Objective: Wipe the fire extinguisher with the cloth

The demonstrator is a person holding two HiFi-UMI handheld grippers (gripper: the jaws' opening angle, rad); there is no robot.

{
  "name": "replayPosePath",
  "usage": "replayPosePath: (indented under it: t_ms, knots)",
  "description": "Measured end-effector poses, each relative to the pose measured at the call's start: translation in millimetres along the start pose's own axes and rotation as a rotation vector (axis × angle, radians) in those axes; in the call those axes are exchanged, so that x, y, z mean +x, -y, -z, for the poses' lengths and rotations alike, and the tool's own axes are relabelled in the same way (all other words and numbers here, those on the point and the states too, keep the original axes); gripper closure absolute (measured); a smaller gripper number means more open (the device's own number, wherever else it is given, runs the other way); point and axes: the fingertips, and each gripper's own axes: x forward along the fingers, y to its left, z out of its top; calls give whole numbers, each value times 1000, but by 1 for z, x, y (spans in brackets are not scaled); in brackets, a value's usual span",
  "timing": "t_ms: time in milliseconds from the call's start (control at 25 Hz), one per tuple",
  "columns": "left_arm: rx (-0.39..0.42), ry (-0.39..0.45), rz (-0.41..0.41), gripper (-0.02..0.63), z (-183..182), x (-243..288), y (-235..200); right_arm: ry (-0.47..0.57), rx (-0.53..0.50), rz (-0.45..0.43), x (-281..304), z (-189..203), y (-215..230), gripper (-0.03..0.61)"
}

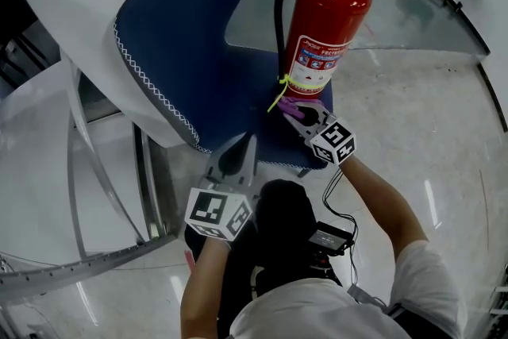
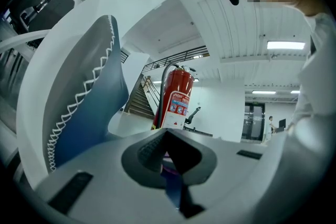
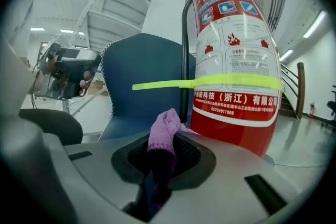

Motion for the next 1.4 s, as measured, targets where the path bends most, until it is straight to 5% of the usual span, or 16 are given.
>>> replayPosePath:
  t_ms: [440, 760, 1000, 1400]
  knots:
    - [13, 4, 11, 609, 1, 8, 2, -65, 83, -93, 6, 12, -6, 520]
    - [50, -25, 30, 609, -3, 7, 15, 85, 17, -64, -29, -14, -30, 520]
    - [48, -55, 29, 609, -31, 12, 32, 191, 143, -17, -61, -62, -23, 520]
    - [-47, -154, -21, 609, -133, -25, 110, 163, 382, 32, -167, -185, -23, 520]
